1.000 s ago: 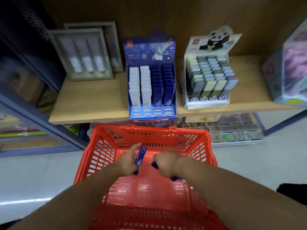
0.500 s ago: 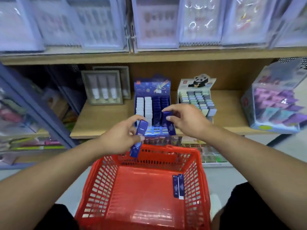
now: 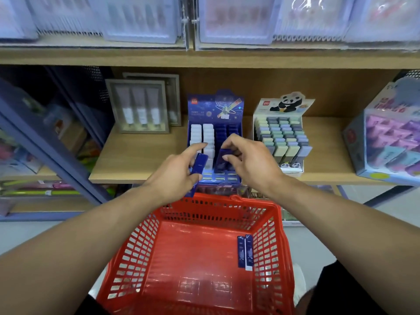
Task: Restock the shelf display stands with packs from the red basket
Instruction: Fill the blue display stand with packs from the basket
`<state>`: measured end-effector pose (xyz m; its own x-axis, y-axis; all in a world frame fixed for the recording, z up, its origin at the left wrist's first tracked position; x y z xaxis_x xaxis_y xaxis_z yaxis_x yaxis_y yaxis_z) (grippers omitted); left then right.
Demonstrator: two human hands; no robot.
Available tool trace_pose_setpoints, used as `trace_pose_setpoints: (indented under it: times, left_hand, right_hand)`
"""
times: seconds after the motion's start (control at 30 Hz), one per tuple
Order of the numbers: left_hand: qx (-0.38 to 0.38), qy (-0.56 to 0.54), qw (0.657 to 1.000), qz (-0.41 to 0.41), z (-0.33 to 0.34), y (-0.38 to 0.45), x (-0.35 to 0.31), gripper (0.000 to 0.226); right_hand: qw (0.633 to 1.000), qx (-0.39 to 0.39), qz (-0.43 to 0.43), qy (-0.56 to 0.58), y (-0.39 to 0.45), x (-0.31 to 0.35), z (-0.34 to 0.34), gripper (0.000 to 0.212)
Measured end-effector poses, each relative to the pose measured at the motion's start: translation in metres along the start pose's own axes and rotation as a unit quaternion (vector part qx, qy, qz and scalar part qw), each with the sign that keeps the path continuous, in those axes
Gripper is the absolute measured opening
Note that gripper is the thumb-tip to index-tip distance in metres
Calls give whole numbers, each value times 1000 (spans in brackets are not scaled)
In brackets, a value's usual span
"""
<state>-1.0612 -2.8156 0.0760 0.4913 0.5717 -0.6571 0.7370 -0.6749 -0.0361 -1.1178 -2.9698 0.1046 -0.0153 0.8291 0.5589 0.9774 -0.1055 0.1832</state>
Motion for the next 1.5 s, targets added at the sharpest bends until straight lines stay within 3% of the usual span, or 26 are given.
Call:
trace_pose_setpoints:
  times: [0.23,0.43,0.7,1.03,1.3,1.37,1.5]
  left_hand:
    - [2,-36,999,-21,9,3,14,73]
    - [8,-41,999,-21,9,2,12,75]
    - [9,-37,999,-20,10,2,10,77]
    - [14,-30,999,-22,10,1,8,78]
    - [9,-46,999,-22,9,-1,5,86]
    - [-3,-60,998,-22,8,0,6,91]
    - [-35,-99,994,-10,6,-1,-3,98]
  right_hand:
    - [999,-27,12,35,3,-8,-12,6]
    - [999,7,-11,50,2,3,-3,3]
    - [999,-4,-5,44,4,5,0,4]
    - [991,-17,30,-128,7,2,-6,18]
    - [983,-11,36,-178,7,5,-5,20]
    - [988,-35,32,-145,4,6,-12,23]
    - [995,-14,24,93,-3,10,-9,30]
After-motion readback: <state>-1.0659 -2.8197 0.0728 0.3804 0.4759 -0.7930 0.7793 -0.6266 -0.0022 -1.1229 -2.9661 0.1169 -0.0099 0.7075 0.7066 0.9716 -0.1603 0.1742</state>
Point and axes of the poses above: each hand's wrist, its own y-axis towards the middle knuckle, its own z-axis out of the palm, x = y × z, the point moved 9 cm from there along y, towards the middle knuckle, and after that the axes turned 2 degrees about x, right-handed, at the moved point
